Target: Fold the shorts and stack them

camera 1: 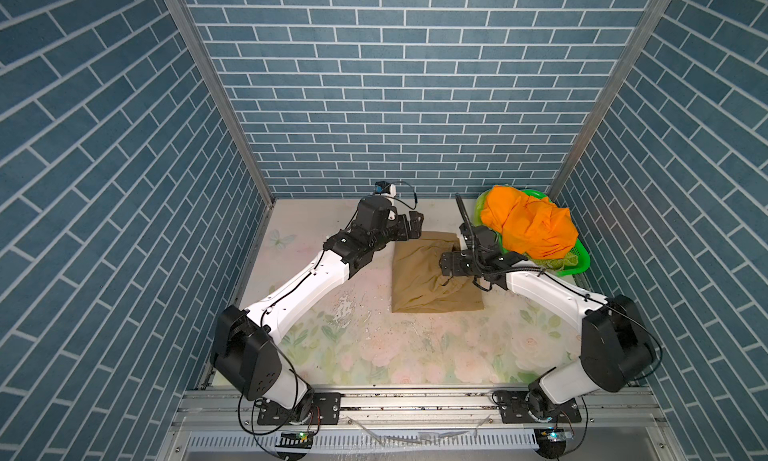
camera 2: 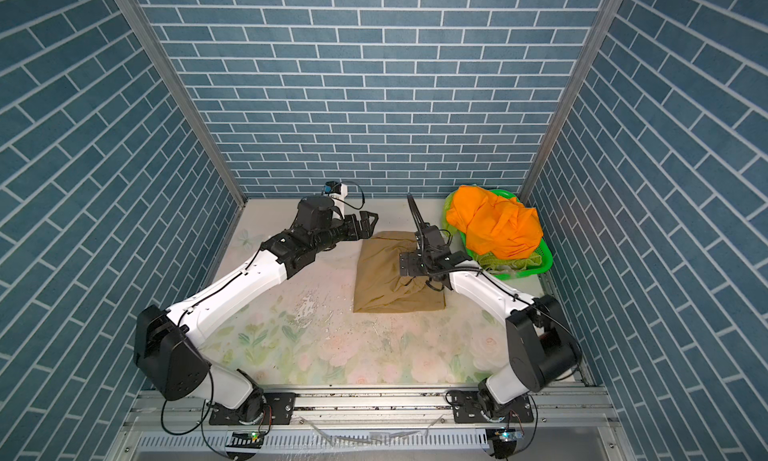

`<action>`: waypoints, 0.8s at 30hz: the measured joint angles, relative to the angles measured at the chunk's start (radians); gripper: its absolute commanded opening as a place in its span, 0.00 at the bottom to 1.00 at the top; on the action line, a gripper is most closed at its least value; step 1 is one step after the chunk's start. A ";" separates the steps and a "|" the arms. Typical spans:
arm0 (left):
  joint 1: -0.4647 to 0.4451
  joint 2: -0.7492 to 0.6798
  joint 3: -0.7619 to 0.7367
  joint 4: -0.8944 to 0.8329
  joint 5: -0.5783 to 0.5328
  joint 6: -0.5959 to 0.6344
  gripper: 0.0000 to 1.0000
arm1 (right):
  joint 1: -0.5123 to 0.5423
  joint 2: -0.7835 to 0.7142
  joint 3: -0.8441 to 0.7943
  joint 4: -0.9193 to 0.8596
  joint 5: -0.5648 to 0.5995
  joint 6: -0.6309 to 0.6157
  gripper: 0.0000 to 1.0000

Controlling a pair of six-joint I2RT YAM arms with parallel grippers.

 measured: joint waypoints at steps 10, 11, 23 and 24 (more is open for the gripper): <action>0.000 -0.041 -0.199 0.032 0.020 -0.070 1.00 | 0.035 0.138 0.056 -0.114 0.161 -0.015 0.94; 0.000 -0.046 -0.202 0.043 0.024 -0.077 0.99 | 0.035 0.140 0.056 -0.118 0.165 -0.016 0.90; -0.052 0.076 -0.204 0.134 0.095 -0.146 1.00 | 0.010 0.130 -0.008 -0.110 0.137 -0.033 0.00; -0.053 0.100 -0.196 0.137 0.101 -0.151 1.00 | 0.002 0.111 -0.023 -0.106 0.129 -0.033 0.00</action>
